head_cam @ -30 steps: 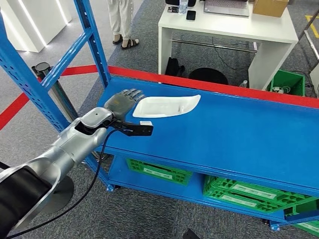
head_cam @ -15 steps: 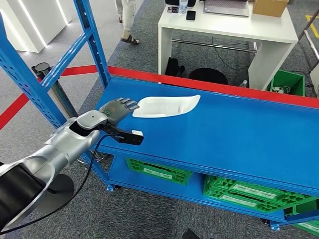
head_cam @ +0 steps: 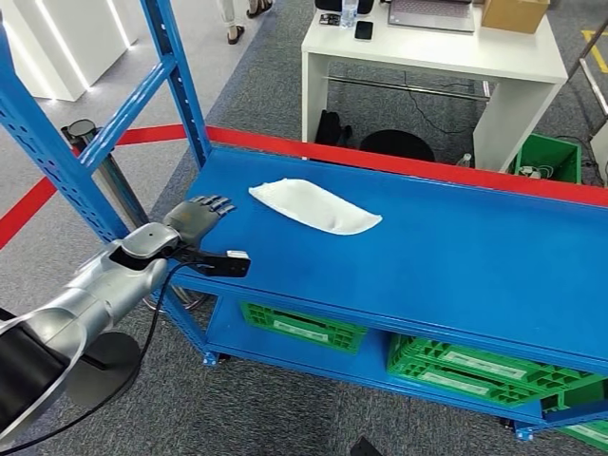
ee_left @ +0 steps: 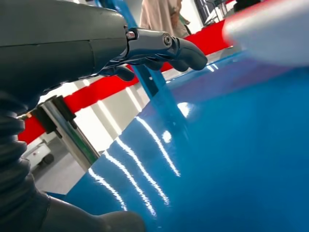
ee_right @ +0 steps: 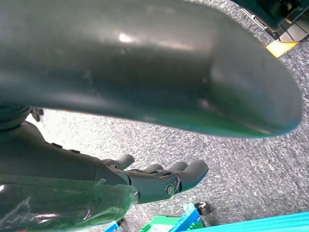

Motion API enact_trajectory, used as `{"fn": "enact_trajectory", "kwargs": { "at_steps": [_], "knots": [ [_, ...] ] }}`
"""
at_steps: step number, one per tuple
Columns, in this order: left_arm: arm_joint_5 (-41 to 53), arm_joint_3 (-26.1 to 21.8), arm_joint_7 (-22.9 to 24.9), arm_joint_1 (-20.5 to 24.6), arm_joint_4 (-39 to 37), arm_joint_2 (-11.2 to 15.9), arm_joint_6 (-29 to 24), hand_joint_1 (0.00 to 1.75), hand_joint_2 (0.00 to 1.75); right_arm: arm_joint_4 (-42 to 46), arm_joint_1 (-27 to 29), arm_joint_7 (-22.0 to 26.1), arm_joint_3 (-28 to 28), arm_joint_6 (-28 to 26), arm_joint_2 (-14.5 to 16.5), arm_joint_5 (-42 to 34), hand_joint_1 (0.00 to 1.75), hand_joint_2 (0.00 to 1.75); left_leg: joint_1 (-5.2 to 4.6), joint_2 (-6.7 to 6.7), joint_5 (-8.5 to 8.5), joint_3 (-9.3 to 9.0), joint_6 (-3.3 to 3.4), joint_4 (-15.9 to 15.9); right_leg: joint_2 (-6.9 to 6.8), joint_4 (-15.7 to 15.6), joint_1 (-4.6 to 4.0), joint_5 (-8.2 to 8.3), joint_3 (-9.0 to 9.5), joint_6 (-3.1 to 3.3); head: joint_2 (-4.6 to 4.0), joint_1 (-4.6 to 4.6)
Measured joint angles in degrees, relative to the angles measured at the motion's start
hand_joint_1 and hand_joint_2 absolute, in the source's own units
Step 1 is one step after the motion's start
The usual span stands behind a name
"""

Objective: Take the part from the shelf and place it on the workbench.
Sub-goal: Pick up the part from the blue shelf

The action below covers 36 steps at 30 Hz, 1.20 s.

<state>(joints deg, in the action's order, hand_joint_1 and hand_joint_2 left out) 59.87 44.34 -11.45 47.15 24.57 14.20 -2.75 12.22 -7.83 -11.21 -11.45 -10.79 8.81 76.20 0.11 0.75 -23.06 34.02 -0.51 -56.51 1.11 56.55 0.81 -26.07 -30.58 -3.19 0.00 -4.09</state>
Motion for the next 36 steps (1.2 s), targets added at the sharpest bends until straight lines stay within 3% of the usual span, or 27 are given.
{"fn": "enact_trajectory", "kwargs": {
  "at_steps": [36],
  "knots": [
    [0.6, -1.3, -2.5, 1.8, 0.4, -0.7, -2.2, 0.0, 1.75, 0.0, 0.0, 0.6, 0.0, 0.3, -0.1, -0.2, 0.0, 0.0, 0.01, -0.01, 0.1, 0.0, -0.05, 0.0, 0.02, 0.0, 0.0, 0.07, -0.1, 0.07, 0.0, 0.01]
  ]
}}
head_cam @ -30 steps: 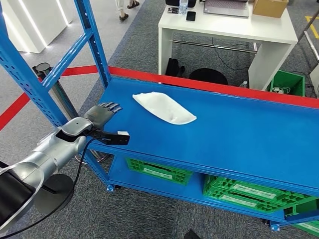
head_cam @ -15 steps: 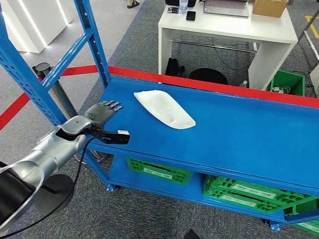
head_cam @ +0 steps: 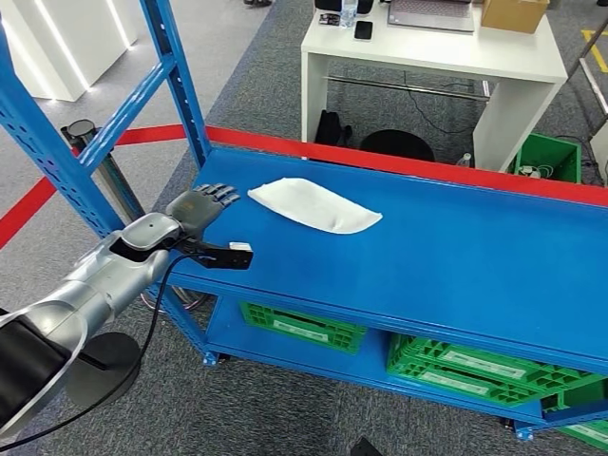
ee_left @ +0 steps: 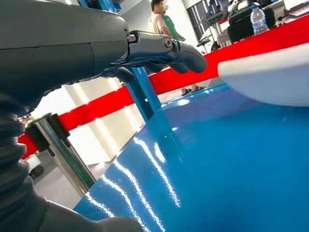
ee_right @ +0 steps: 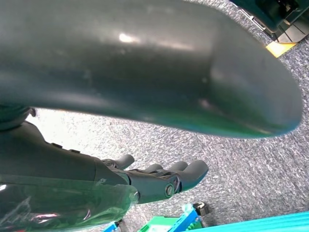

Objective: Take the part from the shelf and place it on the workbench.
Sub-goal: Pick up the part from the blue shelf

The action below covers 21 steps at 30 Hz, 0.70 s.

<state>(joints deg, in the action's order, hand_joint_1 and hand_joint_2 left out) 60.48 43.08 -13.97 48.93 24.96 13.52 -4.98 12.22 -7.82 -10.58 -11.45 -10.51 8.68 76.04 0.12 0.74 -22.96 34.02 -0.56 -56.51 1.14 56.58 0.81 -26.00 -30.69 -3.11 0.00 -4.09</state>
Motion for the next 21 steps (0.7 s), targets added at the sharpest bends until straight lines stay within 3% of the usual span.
{"fn": "enact_trajectory", "kwargs": {
  "at_steps": [9, 21],
  "knots": [
    [-0.3, 0.0, -0.8, 0.2, 0.1, -0.3, 0.0, 0.0, 1.75, 0.0, 0.0, 0.1, 0.0, 0.0, 0.0, 0.0, 0.0, 0.0, 0.0, 0.0, 0.0, 0.0, 0.0, 0.0, 0.0, 0.0, 0.0, 0.0, -0.01, 0.0, 0.0, -0.01],
    [-4.5, -0.4, -5.7, -0.3, 1.0, -4.9, -1.1, 0.0, 1.75, 0.0, 0.0, 0.5, 0.2, 0.4, 0.0, 0.2, 0.0, 0.0, -0.03, 0.01, 0.0, 0.02, 0.0, 0.0, 0.0, 0.0, 0.02, 0.01, 0.0, -0.01, 0.01, -0.02]
  ]
}}
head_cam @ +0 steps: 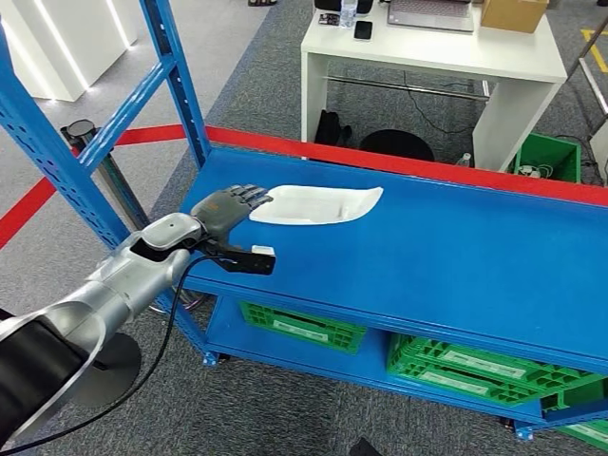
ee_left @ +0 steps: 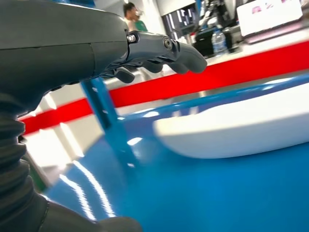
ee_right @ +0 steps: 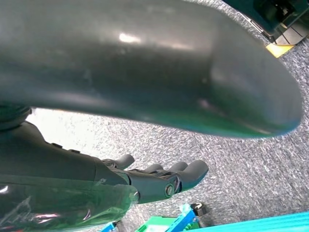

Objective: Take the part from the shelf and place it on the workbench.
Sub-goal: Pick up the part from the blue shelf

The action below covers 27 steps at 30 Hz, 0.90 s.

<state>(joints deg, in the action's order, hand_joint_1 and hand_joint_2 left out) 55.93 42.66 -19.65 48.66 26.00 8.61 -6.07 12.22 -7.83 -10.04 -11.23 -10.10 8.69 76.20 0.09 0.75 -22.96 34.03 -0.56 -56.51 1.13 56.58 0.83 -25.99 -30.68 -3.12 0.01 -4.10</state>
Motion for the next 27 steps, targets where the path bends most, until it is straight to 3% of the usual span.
{"fn": "enact_trajectory", "kwargs": {
  "at_steps": [6, 11, 19, 27],
  "knots": [
    [-3.3, -1.6, -0.8, -2.1, 0.9, -5.4, -2.4, 0.0, 1.75, 0.0, -0.2, 0.1, 0.7, 0.7, 0.0, 0.7, 0.0, 0.0, -0.01, 0.08, 0.01, 0.04, 0.01, 0.0, -0.12, 0.0, 0.0, 0.0, 0.03, -0.01, -0.01, 0.02],
    [-3.8, -2.1, -1.3, -2.4, 1.8, -8.3, -2.4, 0.0, 1.75, 0.0, -0.2, 0.2, 1.3, 0.8, 0.0, 1.1, 0.0, 0.0, -0.02, 0.08, 0.01, 0.04, 0.01, 0.0, -0.1, 0.0, 0.01, 0.01, 0.02, -0.01, -0.01, 0.02],
    [-4.4, -2.4, -1.9, -3.6, 2.3, -10.0, -1.8, 0.0, 1.75, 0.0, -0.2, 0.1, 1.7, 1.0, 0.0, 0.9, 0.0, 0.0, -0.01, 0.07, 0.01, 0.04, 0.01, 0.0, -0.1, 0.0, -0.01, 0.0, 0.01, -0.01, -0.01, 0.01],
    [-1.1, -2.1, 3.2, -3.8, 1.7, -8.3, 1.9, 0.0, 1.75, 0.0, -0.1, -0.4, 1.7, 0.6, 0.0, 0.2, 0.0, 0.0, -0.01, 0.07, 0.02, 0.04, 0.0, 0.0, -0.1, 0.0, -0.01, 0.0, 0.0, -0.01, -0.01, 0.02]
  ]
}}
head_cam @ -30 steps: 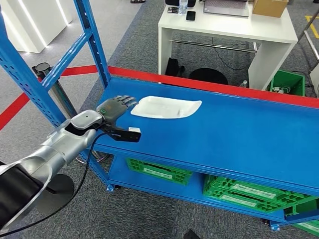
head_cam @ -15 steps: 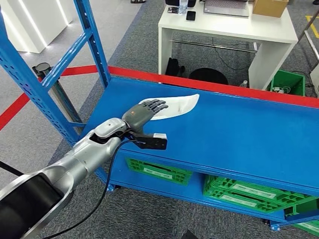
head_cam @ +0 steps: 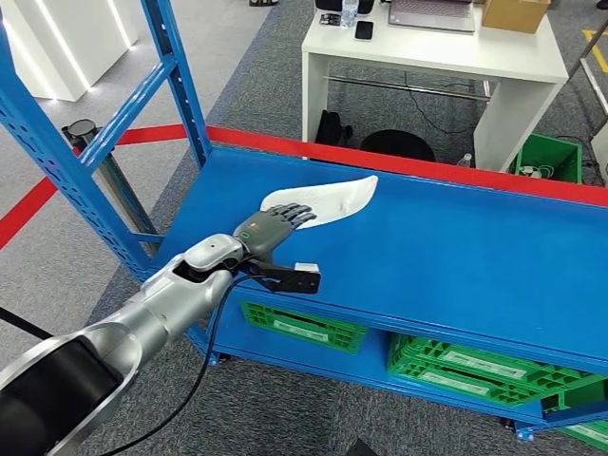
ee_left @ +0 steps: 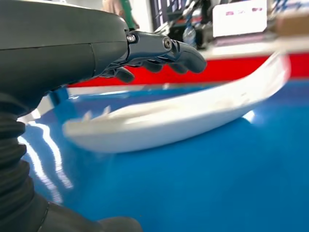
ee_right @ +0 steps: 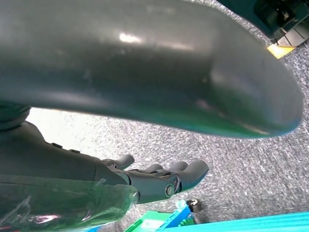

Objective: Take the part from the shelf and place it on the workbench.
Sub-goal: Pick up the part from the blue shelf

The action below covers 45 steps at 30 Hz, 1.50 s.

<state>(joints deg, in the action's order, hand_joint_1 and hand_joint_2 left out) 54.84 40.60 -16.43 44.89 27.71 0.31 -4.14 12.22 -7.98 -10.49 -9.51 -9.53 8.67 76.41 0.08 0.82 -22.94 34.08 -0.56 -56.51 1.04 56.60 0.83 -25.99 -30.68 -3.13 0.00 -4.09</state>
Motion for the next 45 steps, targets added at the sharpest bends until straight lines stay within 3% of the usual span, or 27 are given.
{"fn": "enact_trajectory", "kwargs": {
  "at_steps": [21, 22, 23, 26, 27, 45],
  "knots": [
    [3.3, 2.5, 2.9, 2.3, -2.7, 8.1, 3.9, 0.0, 1.75, 0.0, 0.0, -0.2, -0.1, -0.8, -0.3, -1.1, 0.0, 0.0, 0.02, 0.0, 0.02, 0.0, -0.03, 0.0, 0.0, 0.0, -0.01, 0.0, 0.0, 0.01, 0.0, 0.0],
    [3.3, 2.6, 2.9, 2.4, -2.8, 8.2, 3.9, 0.04, 1.75, 0.0, 0.0, -0.2, -0.1, -0.8, -0.3, -1.2, 0.0, 0.0, 0.02, 0.0, 0.02, 0.0, -0.03, 0.0, 0.0, 0.0, -0.01, 0.0, 0.0, 0.01, 0.0, 0.0],
    [3.3, 2.7, 2.9, 2.4, -2.8, 8.3, 3.9, 0.37, 1.75, 0.0, 0.0, -0.2, -0.1, -0.8, -0.3, -1.2, 0.0, 0.0, 0.02, 0.0, 0.02, 0.0, -0.03, 0.0, 0.0, 0.0, -0.01, 0.0, 0.0, 0.01, 0.0, 0.0],
    [3.2, 2.8, 3.1, 2.4, -2.9, 8.6, 3.9, 1.64, 1.75, 0.0, 0.0, -0.2, -0.1, -0.8, -0.3, -1.2, 0.0, 0.0, 0.01, 0.0, 0.02, 0.0, -0.03, 0.0, 0.0, 0.0, 0.0, 0.0, 0.0, 0.01, 0.0, 0.0],
    [3.1, 2.8, 3.2, 2.4, -3.0, 8.7, 3.9, 1.75, 1.75, 0.0, 0.1, -0.2, -0.1, -0.8, -0.3, -1.2, 0.0, 0.0, 0.01, 0.0, 0.02, 0.0, -0.03, 0.0, 0.0, 0.0, 0.0, 0.0, 0.0, 0.01, 0.0, 0.0],
    [2.2, 2.9, 2.2, 2.0, -3.3, 9.0, 3.2, 1.75, 1.75, 0.0, 0.2, -0.3, -0.1, -0.8, -0.4, -1.2, 0.0, 0.0, 0.02, -0.02, 0.02, 0.0, -0.03, 0.0, 0.04, 0.0, 0.0, 0.01, -0.04, 0.03, 0.0, -0.01]
  ]
}}
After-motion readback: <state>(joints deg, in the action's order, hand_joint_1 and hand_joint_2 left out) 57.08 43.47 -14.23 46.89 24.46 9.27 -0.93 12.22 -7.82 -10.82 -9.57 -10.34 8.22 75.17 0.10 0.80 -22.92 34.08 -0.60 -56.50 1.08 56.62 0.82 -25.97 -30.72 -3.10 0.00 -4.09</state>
